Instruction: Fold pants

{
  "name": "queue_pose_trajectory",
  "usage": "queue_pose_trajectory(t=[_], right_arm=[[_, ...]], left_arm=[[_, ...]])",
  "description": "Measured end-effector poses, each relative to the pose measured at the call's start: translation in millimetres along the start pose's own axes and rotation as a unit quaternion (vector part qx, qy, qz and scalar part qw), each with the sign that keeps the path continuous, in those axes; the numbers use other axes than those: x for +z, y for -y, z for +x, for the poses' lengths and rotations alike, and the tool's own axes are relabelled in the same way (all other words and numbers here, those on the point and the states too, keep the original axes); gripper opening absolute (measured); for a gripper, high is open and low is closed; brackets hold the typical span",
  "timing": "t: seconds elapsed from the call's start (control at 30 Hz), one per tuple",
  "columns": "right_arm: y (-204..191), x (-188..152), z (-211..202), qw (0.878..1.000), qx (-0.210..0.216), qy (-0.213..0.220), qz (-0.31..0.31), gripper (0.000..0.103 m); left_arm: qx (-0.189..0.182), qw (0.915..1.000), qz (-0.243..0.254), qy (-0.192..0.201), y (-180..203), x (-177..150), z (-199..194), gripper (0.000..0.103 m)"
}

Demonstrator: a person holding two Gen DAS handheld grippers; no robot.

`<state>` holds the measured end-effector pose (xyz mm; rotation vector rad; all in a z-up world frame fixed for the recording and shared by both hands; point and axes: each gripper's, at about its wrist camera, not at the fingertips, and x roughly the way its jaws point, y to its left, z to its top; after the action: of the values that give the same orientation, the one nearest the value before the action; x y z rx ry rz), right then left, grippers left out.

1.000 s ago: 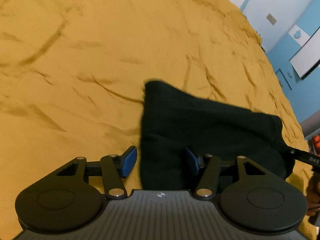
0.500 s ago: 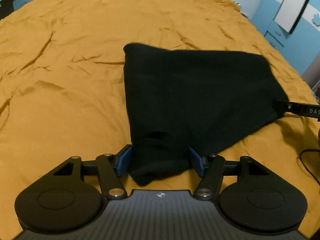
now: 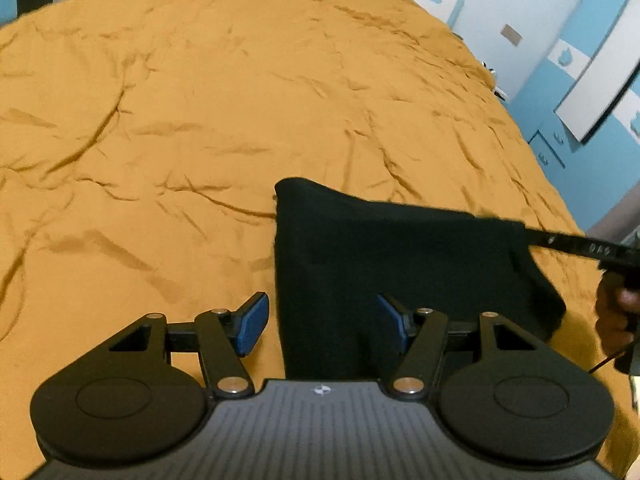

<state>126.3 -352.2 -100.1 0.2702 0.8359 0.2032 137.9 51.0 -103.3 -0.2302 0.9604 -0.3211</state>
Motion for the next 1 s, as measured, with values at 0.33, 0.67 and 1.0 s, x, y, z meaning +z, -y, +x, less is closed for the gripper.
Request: queue_pose_trajectory(t=[0.33,0.67,1.0], right_arm=[[22.3,2.8,27.4,1.000,0.000,-0.026,0.018,0.035],[32.1,-4.0,26.8,0.998,0.029,0.013,0.053,0.011],[56.5,4.7,8.2,0.994,0.018,0.053,0.094,0.001]], left_arm=[[-0.018,0.9983,-0.032,-0.046,-14.8,24.3,65.0,0.072],[-0.022,0.9990,-0.031,-0.022,-9.2,32.0,63.5,0.036],[0.002,0.9999,0.015,0.008,13.2,32.2,71.5,0.053]])
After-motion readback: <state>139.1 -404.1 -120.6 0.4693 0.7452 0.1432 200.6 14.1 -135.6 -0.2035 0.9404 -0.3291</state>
